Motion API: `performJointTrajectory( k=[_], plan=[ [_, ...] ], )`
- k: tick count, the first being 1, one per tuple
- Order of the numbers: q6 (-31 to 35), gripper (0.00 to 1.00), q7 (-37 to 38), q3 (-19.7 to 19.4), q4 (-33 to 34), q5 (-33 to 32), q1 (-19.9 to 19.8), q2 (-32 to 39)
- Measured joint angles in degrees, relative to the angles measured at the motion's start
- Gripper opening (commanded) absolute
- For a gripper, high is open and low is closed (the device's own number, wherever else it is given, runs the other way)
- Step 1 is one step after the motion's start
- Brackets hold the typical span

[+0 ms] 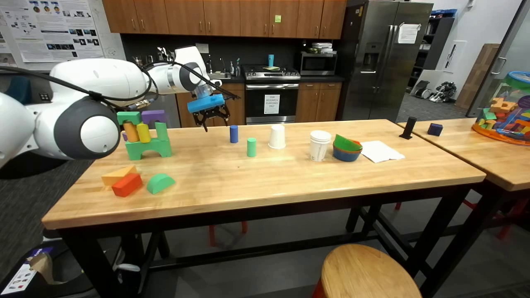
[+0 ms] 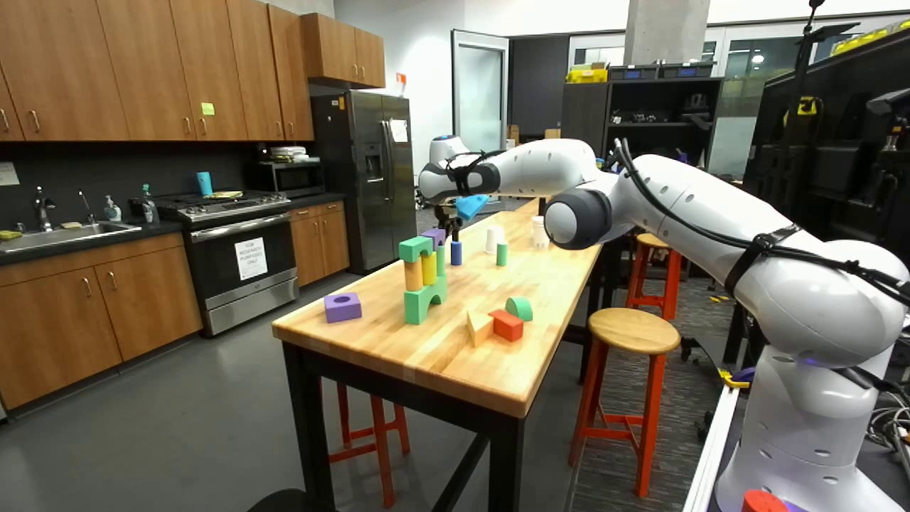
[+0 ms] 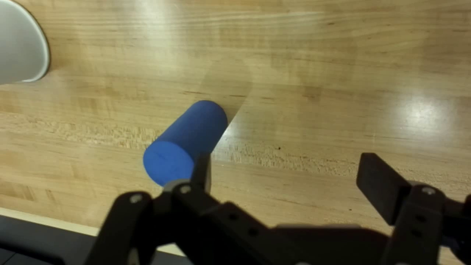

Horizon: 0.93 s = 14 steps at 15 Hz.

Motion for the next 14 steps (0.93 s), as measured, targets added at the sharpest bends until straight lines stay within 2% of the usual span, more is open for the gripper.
performJointTrajectory(
  k=[9,14],
  plan=[
    [0.20,1.00,0.00,0.05,-0.02,0.08,0.20,0.02],
    [3.53,1.00,1.19,-0.26,-0.02,0.03,0.67,0.66]
  ],
)
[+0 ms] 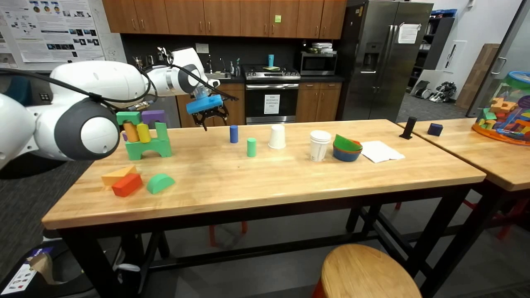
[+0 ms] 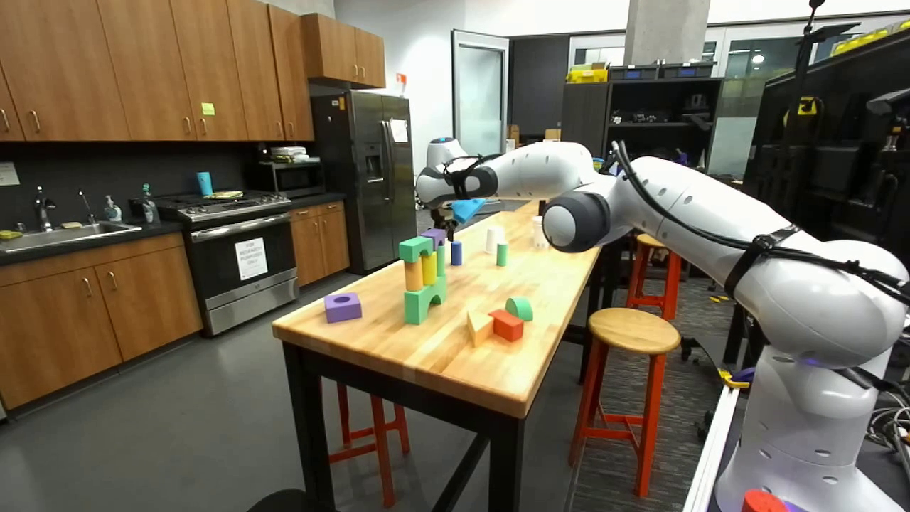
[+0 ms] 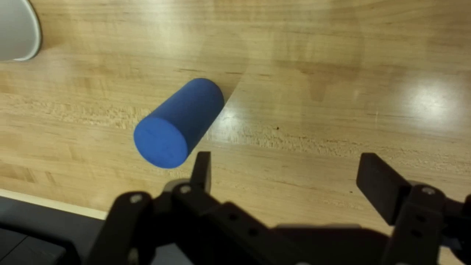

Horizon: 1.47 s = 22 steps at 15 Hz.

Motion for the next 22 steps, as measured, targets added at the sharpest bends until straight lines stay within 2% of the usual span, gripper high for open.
performJointTrajectory(
  k=[8,16,22],
  plan=[
    [2.10,1.00,2.92,-3.78,0.01,-0.40,-0.58,0.20],
    [0.42,1.00,2.87,-3.76,5.77,-3.83,-1.23,4.77],
    [1.65,1.00,2.36,-4.95,5.92,-4.70,-1.26,4.95]
  ],
)
